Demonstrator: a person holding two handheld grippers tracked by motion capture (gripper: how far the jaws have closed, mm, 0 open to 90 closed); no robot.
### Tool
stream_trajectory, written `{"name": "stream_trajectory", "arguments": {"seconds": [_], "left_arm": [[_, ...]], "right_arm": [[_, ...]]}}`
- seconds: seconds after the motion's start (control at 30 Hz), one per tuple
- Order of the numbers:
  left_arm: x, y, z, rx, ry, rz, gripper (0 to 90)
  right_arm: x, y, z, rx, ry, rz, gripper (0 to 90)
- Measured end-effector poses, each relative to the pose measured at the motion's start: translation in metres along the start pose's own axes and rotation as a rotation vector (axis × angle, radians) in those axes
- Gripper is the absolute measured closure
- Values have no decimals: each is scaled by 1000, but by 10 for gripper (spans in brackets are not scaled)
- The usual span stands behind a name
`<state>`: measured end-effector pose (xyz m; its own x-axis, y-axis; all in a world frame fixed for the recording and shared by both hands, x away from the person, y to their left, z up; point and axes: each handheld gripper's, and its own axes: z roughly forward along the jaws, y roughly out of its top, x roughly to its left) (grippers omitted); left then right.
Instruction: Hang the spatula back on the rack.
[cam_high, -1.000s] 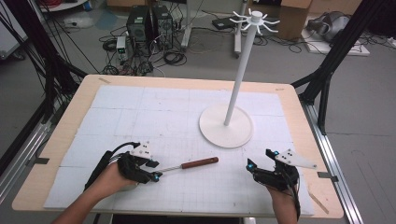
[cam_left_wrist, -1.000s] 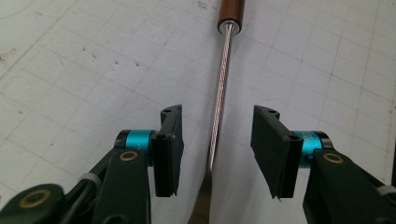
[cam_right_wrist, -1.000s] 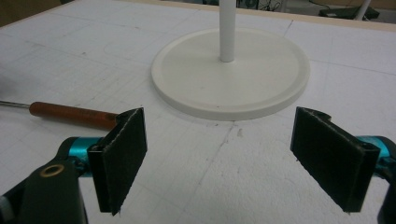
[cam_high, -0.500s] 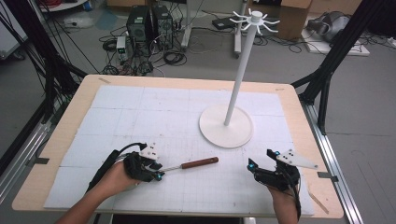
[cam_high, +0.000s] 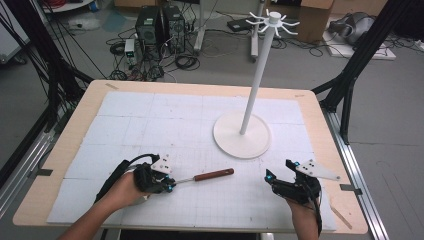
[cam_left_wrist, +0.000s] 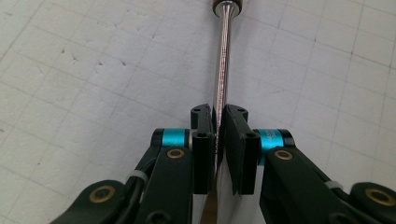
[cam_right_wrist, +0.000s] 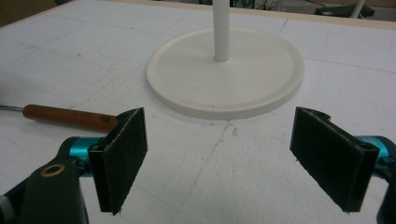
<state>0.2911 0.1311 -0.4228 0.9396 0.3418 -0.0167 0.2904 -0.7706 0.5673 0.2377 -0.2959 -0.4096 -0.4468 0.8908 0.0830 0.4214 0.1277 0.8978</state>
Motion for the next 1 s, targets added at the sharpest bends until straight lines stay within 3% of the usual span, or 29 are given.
{"name": "stream_trajectory", "arguments": {"seconds": [0.23,0.57,0.87,1.0], "left_arm": [[0,10,3,72,-4,17,807],[2,11,2,76,-4,1,842],[2,5,0,19,-22,-33,845],[0,5,-4,-9,-35,-23,845]], "right_arm": [[2,1,3,5,6,-4,183],[2,2,3,7,9,-8,195],[-2,0,1,1,7,7,208],[-3,0,0,-1,4,14,208]]}}
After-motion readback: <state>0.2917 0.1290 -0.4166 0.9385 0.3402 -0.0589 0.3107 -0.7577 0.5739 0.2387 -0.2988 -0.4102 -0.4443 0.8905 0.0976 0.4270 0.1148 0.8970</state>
